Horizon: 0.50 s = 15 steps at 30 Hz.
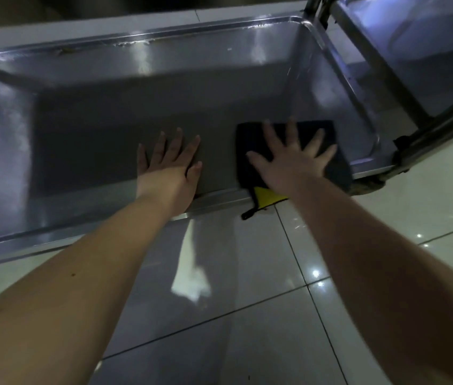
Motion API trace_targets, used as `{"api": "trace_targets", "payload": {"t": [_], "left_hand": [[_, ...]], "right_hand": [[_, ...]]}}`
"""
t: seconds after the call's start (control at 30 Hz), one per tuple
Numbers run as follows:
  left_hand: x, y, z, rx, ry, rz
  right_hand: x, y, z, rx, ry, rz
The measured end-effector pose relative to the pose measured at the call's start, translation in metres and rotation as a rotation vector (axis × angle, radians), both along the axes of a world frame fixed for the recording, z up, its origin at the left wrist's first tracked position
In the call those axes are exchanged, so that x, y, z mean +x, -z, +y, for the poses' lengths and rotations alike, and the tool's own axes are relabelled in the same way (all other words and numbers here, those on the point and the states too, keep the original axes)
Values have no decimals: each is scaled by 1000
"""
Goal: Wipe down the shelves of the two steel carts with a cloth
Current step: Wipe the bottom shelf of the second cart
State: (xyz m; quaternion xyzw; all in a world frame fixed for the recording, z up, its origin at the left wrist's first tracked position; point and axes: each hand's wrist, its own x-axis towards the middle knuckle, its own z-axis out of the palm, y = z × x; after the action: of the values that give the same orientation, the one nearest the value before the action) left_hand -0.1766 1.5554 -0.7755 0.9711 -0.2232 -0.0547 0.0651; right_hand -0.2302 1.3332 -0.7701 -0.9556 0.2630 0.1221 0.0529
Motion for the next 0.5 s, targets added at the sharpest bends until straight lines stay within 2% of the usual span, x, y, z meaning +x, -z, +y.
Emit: {"api": "trace_targets", "payload": {"t": [0.1,0.2,0.37,0.5], "left_hand": [[1,-7,-5,-54,-23,-2],[19,-18,-23,-76,-23,-40],[44,-13,-73,-13,3,-20],[58,3,-72,21,31,-59]], "right_hand": [[7,1,58,18,-222,-28],[7,3,62,46,-276,-54],[4,1,-25,21,-188,-79],[-12,1,-114,-35,0,-56]]}}
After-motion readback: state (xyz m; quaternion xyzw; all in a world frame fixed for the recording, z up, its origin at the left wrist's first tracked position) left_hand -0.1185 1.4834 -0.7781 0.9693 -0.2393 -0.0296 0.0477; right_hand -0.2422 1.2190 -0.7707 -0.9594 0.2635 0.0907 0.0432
